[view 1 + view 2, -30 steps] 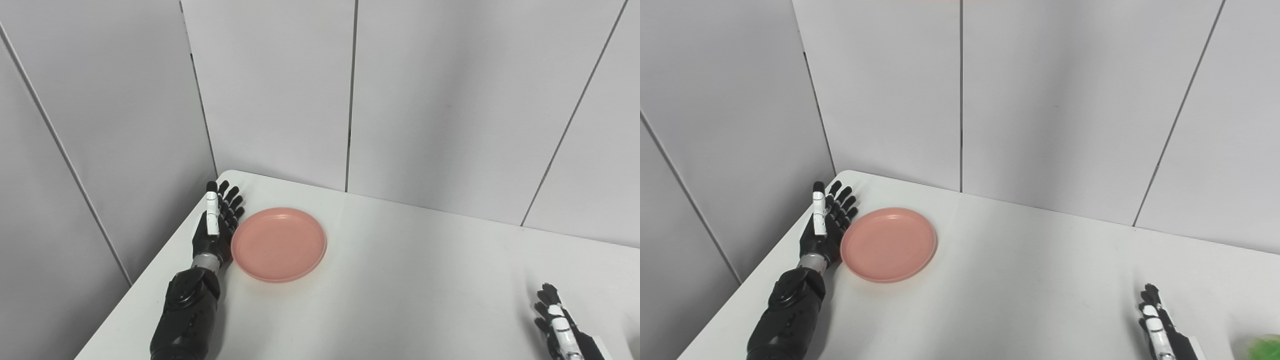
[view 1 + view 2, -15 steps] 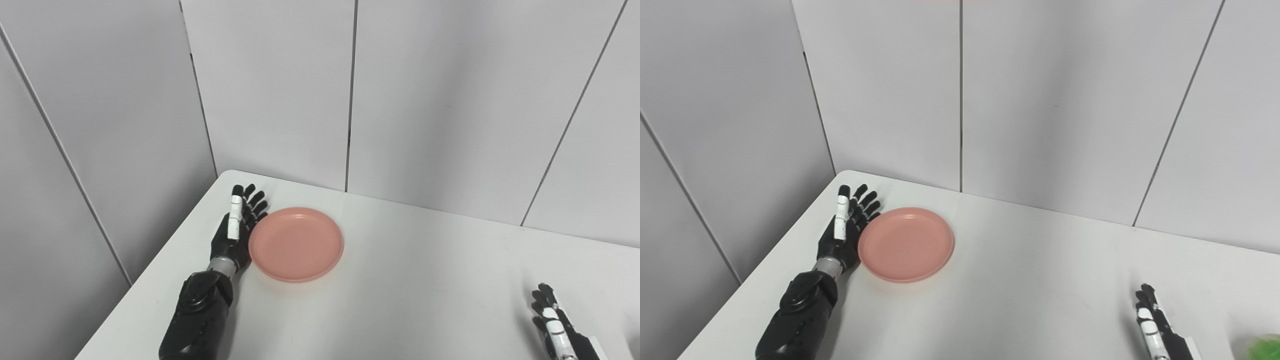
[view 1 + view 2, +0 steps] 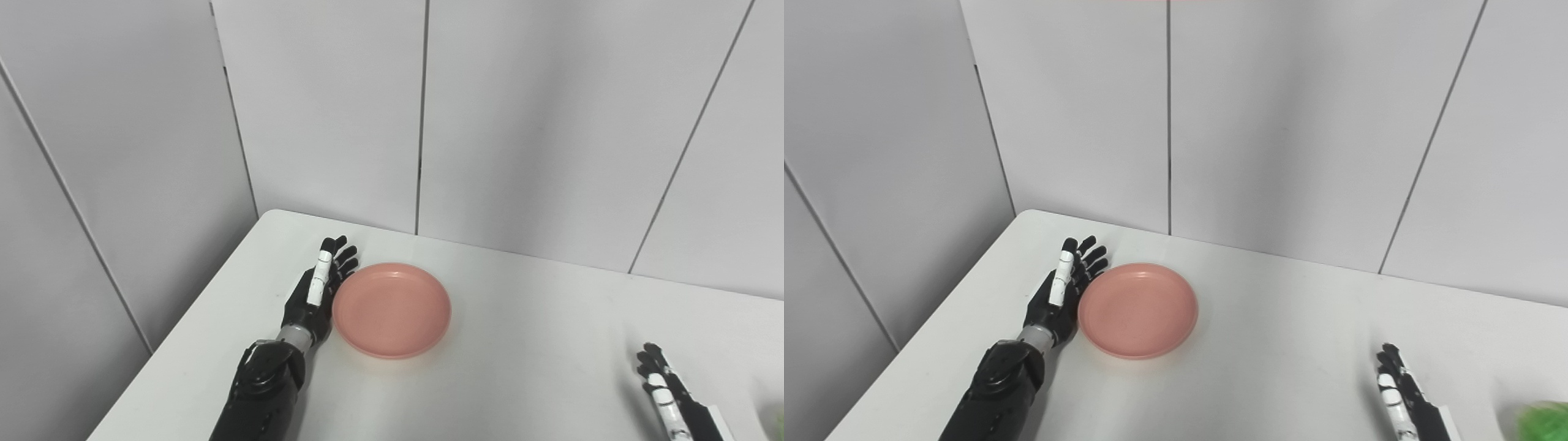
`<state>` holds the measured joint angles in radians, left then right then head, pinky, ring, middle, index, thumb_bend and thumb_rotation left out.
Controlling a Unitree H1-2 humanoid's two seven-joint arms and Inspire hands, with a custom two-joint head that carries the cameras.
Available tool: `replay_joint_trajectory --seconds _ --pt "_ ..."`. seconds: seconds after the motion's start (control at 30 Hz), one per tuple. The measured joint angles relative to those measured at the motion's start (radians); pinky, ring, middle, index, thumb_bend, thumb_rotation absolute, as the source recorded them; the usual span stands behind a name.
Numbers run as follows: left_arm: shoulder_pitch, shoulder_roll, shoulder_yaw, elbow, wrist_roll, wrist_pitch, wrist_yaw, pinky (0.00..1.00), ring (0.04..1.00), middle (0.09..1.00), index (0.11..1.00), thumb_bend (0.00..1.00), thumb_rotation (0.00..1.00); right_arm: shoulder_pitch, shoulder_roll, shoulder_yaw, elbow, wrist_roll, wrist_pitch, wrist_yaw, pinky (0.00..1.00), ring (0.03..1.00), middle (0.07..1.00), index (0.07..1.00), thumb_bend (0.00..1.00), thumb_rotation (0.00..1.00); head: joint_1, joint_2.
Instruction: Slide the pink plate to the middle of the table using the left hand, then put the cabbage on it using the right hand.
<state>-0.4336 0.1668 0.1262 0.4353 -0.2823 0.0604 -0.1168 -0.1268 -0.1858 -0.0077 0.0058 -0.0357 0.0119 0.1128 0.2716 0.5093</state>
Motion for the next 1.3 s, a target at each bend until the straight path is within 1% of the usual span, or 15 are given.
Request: replay_joint_trajectory --seconds 0.03,0.1,0.13,0.2,0.23,0.3,0.43,0.5,0.63,0.77,0.9,0.93,1.07,1.2,1.3 --pt "0.003 -0.001 -0.007 -0.006 0.000 0.002 -0.002 0.96 0.956 0.954 0.956 0.94 0.93 0.000 0.001 0.003 0.000 -0.005 0.000 -0.004 0.92 0.923 0.929 0.934 0.39 1.00 -0.018 0.003" --pt "0.007 -0.002 -0.025 -0.017 0.006 0.005 -0.012 0.97 0.954 0.950 0.950 0.94 0.93 0.000 0.001 0.007 0.004 -0.016 -0.007 -0.014 0.91 0.921 0.928 0.934 0.40 1.00 -0.022 0.003" --pt "0.009 -0.003 -0.036 -0.025 0.014 0.007 -0.011 0.97 0.953 0.948 0.948 0.94 0.93 -0.001 0.000 0.007 0.007 -0.019 -0.010 -0.016 0.90 0.920 0.928 0.934 0.40 1.00 -0.037 0.005" --pt "0.016 -0.004 -0.059 -0.044 0.028 0.016 -0.013 0.95 0.952 0.946 0.946 0.93 0.93 -0.001 0.000 0.007 0.008 -0.021 -0.013 -0.019 0.91 0.922 0.930 0.936 0.44 1.00 -0.055 0.008" --pt "0.019 -0.006 -0.070 -0.053 0.035 0.020 -0.013 0.95 0.955 0.950 0.952 0.92 0.94 -0.001 0.001 0.007 0.009 -0.021 -0.013 -0.020 0.91 0.919 0.926 0.931 0.45 1.00 -0.055 0.008" --pt "0.029 -0.008 -0.099 -0.075 0.051 0.029 -0.019 0.96 0.965 0.961 0.964 0.88 0.98 -0.001 0.004 0.008 0.011 -0.020 -0.013 -0.024 0.91 0.915 0.922 0.926 0.47 1.00 -0.092 0.017" --pt "0.036 -0.015 -0.148 -0.090 0.077 0.024 -0.039 0.97 0.961 0.962 0.965 0.87 0.97 -0.002 0.010 0.009 0.016 -0.018 -0.014 -0.031 0.90 0.911 0.918 0.923 0.48 1.00 -0.126 0.026" --pt "0.036 -0.018 -0.164 -0.078 0.087 0.003 -0.047 0.96 0.960 0.965 0.966 0.88 0.98 -0.003 0.011 0.013 0.018 -0.023 -0.014 -0.041 0.89 0.909 0.915 0.920 0.50 1.00 -0.141 0.031" --pt "0.035 -0.022 -0.188 -0.059 0.107 -0.036 -0.056 0.96 0.958 0.964 0.964 0.87 0.98 -0.004 0.013 0.019 0.020 -0.030 -0.014 -0.050 0.89 0.905 0.914 0.919 0.57 1.00 -0.158 0.037" --pt "0.036 -0.049 -0.203 -0.058 0.129 -0.051 -0.048 0.97 0.963 0.971 0.967 0.87 0.98 -0.005 0.018 0.021 0.020 -0.027 -0.014 -0.055 0.90 0.914 0.921 0.927 0.57 1.00 -0.179 0.046" --pt "0.041 -0.073 -0.209 -0.058 0.135 -0.062 -0.043 0.97 0.958 0.963 0.956 0.89 0.98 -0.005 0.020 0.028 0.020 -0.032 -0.014 -0.057 0.89 0.904 0.914 0.922 0.57 1.00 -0.198 0.054" --pt "0.044 -0.078 -0.211 -0.059 0.140 -0.066 -0.043 0.95 0.951 0.956 0.950 0.88 0.98 -0.005 0.021 0.029 0.020 -0.037 -0.014 -0.058 0.88 0.903 0.913 0.921 0.56 1.00 -0.207 0.057" --pt "0.057 -0.090 -0.229 -0.068 0.150 -0.079 -0.043 0.94 0.951 0.960 0.955 0.87 0.99 -0.005 0.027 0.037 0.017 -0.053 -0.013 -0.068 0.88 0.901 0.911 0.919 0.56 1.00 -0.216 0.060" --pt "0.072 -0.103 -0.250 -0.074 0.150 -0.098 -0.043 0.93 0.948 0.958 0.956 0.86 0.99 -0.005 0.035 0.041 0.017 -0.056 -0.013 -0.069 0.89 0.903 0.914 0.919 0.56 1.00 -0.244 0.064" --pt "0.080 -0.111 -0.264 -0.075 0.150 -0.111 -0.043 0.93 0.945 0.955 0.958 0.87 0.99 -0.006 0.039 0.043 0.018 -0.054 -0.014 -0.069 0.89 0.905 0.917 0.920 0.56 1.00 -0.250 0.066"
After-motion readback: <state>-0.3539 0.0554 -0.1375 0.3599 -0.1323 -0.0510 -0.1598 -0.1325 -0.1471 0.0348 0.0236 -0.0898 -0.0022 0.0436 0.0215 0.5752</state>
